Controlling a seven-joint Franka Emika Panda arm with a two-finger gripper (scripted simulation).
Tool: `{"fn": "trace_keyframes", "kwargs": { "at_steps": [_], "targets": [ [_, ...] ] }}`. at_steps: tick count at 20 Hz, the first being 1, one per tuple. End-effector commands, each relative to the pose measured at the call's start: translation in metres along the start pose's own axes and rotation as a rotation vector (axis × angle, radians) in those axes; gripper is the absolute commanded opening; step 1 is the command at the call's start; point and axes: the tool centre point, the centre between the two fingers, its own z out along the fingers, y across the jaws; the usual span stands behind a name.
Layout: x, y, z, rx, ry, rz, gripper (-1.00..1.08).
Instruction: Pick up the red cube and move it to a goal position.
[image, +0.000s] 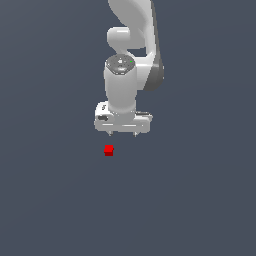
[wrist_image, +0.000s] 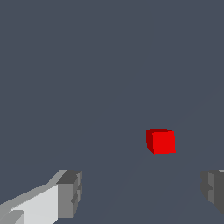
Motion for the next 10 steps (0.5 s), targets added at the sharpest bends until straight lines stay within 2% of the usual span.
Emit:
{"fn": "trace_keyframes", "kwargs": {
  "at_steps": [1,10],
  "targets": [
    [0.0,0.0,0.0,0.0,0.0,0.0,1.0],
    [-0.003,0.012,0.026,0.001,-0.001,-0.01,1.0]
  ]
}}
